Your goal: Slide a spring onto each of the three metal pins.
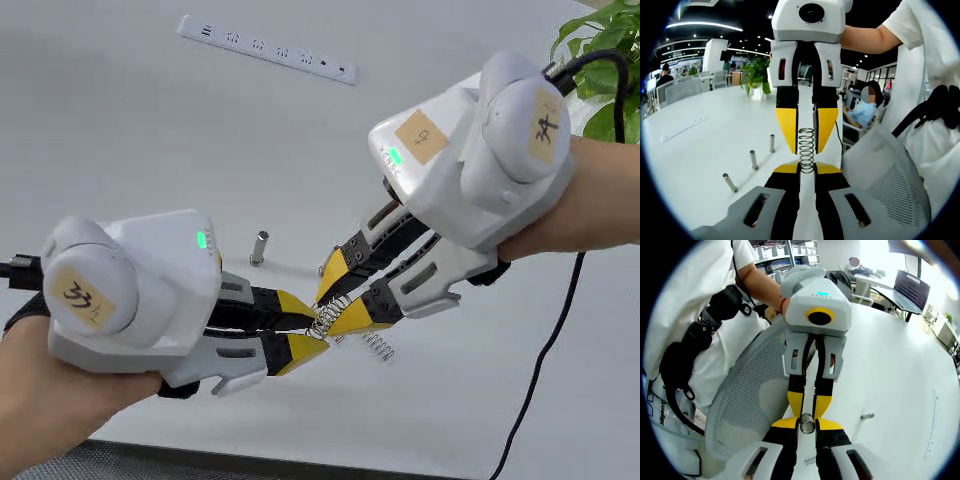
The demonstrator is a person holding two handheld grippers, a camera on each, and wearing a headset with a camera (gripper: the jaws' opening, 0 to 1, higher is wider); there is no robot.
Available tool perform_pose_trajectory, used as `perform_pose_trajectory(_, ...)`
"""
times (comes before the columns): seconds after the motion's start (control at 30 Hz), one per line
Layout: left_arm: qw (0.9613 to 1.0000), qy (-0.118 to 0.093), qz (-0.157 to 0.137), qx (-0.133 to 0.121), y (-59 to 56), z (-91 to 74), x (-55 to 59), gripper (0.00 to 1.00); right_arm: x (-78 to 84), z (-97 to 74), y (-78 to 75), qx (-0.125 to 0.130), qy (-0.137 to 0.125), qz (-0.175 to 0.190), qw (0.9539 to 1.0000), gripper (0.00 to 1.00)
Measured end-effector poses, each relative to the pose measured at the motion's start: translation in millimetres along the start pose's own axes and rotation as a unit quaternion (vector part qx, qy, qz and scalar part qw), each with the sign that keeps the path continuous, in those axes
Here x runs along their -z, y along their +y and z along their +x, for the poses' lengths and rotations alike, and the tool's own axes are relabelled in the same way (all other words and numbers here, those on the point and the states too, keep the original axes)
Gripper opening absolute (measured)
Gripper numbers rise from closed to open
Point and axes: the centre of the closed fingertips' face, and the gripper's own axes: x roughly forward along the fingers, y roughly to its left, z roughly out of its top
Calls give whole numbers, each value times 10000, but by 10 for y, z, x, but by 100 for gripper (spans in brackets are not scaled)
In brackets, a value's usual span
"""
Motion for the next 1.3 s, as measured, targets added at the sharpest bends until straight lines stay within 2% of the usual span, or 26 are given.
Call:
perform_pose_trajectory(0.7, 10000, -27, -25, 1, 11, -13, 23, 7, -25, 36, 35, -91, 156, -139, 9997, 7)
perform_pose_trajectory(1.13, 9999, -71, 75, -16, 31, -58, 47, 7, -55, 66, 1, -69, 130, -42, 9999, 6)
perform_pose_trajectory(1.3, 9998, -131, 102, -102, 62, -102, 48, 9, -86, 48, -35, -24, 74, 2, 10000, 6)
